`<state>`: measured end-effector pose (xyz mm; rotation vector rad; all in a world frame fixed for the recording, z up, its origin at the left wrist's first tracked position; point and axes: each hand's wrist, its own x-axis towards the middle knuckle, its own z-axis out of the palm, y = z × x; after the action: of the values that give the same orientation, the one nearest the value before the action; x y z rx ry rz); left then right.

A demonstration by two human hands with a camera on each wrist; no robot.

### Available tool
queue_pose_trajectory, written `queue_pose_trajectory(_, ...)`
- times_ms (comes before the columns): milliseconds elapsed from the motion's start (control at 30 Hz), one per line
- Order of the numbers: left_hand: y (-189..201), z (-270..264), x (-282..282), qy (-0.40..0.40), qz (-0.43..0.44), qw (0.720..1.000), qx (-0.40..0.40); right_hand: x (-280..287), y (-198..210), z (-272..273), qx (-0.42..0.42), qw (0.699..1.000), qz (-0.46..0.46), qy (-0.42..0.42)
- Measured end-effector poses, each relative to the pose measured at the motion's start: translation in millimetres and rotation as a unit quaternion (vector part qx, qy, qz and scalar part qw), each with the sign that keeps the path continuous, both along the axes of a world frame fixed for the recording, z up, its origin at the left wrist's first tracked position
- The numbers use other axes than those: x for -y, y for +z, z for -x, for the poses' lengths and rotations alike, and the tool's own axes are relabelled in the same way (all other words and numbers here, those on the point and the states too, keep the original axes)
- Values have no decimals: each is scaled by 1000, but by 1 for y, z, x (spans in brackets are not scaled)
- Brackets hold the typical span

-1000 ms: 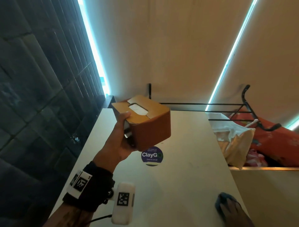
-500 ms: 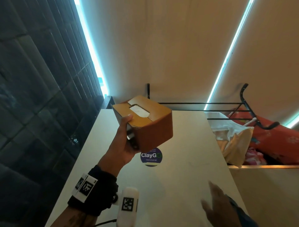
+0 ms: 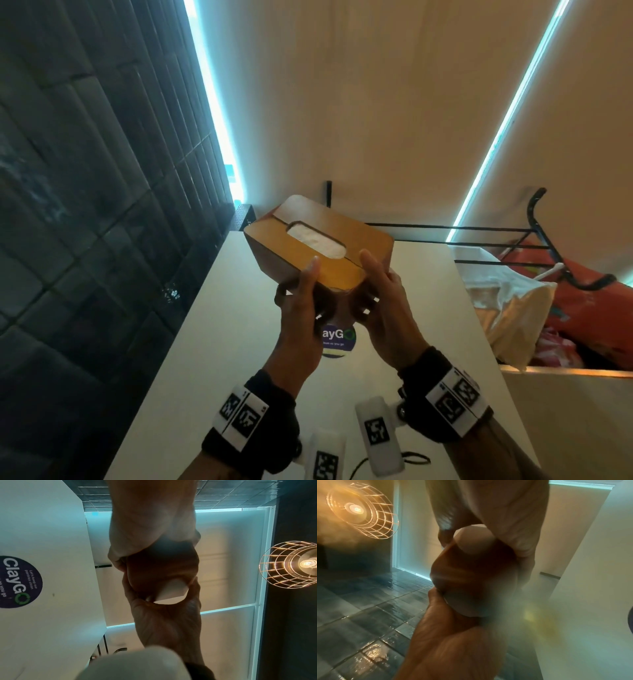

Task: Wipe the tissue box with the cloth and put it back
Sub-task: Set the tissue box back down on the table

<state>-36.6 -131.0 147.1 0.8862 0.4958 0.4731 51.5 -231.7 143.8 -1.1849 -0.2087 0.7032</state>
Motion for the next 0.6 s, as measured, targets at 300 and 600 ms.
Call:
queue_pose_trajectory(300, -34, 12, -72, 10, 95, 994, -42, 8, -19, -44, -39, 997, -3, 67)
queue_pose_trajectory(600, -72, -5, -145, -129, -58, 975, -170, 6, -84, -104, -98, 984, 58, 134)
